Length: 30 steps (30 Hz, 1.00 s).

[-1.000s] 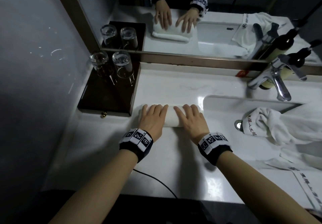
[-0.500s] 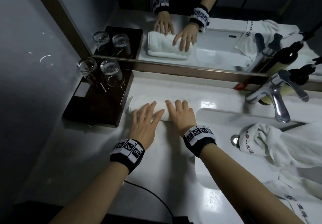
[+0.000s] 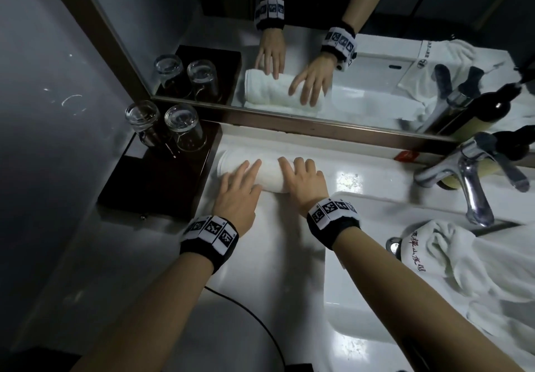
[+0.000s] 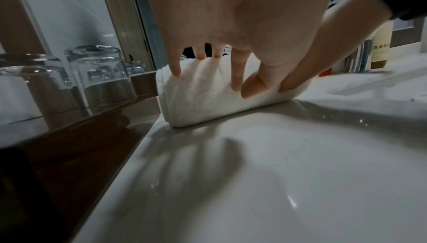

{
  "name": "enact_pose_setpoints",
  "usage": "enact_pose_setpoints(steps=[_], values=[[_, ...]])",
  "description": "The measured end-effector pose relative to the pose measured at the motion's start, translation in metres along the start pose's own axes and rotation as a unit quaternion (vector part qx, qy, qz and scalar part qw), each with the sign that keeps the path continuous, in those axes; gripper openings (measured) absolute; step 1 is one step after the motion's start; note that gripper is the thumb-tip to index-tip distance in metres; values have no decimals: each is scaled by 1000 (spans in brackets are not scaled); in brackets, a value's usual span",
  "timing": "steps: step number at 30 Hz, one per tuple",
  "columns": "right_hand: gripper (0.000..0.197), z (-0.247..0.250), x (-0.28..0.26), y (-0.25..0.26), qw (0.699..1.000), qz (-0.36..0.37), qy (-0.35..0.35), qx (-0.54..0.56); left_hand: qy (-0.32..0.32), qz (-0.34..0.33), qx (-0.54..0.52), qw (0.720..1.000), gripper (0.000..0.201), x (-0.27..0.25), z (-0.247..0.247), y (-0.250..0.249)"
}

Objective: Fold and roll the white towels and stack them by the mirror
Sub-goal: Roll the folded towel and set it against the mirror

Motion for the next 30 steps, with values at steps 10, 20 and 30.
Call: enact_pose_setpoints(steps=[10,20,30], values=[[65,10,27,-7,1000,-12,27,-8,27,-25,-11,999,45,34,3,14],[72,14,56,-15,1000,-6,8,-23,60,-41,-5,997,50,63,9,27],[73,18,49,-30,989,40,-125,69,-19,6,17,1000,41,88,11,31]])
Point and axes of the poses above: each hand's wrist, its own x-axis towards the middle knuckle, its own z-axis out of the back of the hand, y = z × x, the point moved 2 cm from there along x, towards the middle knuckle, and after that the axes turned 11 degrees about z, right-handed, at the moved point
